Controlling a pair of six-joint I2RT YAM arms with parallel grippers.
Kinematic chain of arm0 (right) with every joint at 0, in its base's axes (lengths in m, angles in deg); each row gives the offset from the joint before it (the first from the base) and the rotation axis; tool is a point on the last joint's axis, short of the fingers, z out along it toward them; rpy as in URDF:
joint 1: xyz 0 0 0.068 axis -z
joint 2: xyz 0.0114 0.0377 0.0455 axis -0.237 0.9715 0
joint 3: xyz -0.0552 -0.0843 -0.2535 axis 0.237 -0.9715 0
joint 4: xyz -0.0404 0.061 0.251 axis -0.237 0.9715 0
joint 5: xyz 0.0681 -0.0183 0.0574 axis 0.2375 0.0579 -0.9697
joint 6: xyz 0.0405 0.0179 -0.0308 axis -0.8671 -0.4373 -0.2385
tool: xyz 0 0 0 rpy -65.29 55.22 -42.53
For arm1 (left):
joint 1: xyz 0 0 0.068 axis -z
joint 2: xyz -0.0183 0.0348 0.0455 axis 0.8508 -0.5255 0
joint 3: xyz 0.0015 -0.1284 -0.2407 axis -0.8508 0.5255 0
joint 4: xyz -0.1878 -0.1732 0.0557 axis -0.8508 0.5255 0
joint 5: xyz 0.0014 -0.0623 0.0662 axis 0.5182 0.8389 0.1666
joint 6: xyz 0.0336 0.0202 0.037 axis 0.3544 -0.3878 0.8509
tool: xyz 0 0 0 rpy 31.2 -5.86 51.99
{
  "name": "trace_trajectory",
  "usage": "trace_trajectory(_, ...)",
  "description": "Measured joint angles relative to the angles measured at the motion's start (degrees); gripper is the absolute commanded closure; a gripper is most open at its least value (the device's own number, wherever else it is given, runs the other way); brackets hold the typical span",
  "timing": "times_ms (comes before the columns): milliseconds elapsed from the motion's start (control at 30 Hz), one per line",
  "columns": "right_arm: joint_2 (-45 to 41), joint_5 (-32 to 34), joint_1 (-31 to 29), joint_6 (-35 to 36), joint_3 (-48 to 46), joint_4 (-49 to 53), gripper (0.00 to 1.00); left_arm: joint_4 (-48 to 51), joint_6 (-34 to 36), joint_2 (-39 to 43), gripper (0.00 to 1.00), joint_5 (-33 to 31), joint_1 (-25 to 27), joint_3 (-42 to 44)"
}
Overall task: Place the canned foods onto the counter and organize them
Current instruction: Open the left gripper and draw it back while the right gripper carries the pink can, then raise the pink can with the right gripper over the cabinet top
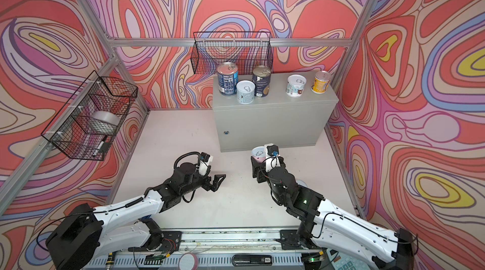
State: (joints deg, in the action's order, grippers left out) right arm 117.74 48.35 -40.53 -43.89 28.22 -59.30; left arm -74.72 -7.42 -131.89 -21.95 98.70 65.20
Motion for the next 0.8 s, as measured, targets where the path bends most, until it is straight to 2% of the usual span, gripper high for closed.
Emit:
trace_trajectory(133, 0.0, 2.1, 0.0, -0.3, 1.0, 0.2, 0.41, -4.1, 1.2, 0.0, 0.0, 3.1, 0.0, 0.4)
trace_trajectory(267, -0.1, 4.5, 0.0, -0.7, 2.3, 1.0, 0.41, -6.8, 1.2, -1.2, 0.0, 3.4, 0.0, 0.6)
trace_trajectory(500, 3.9, 11.4, 0.1, -4.3, 11.8, 6.1, 0.39, -7.0, 1.2, -3.9, 0.0, 5.1, 0.0, 0.6)
trace_trajectory(800, 9.8, 12.6, 1.1, 0.6, 16.2, 4.5, 0.39, -7.3, 1.0, -4.4, 0.0, 5.1, 0.0, 0.6)
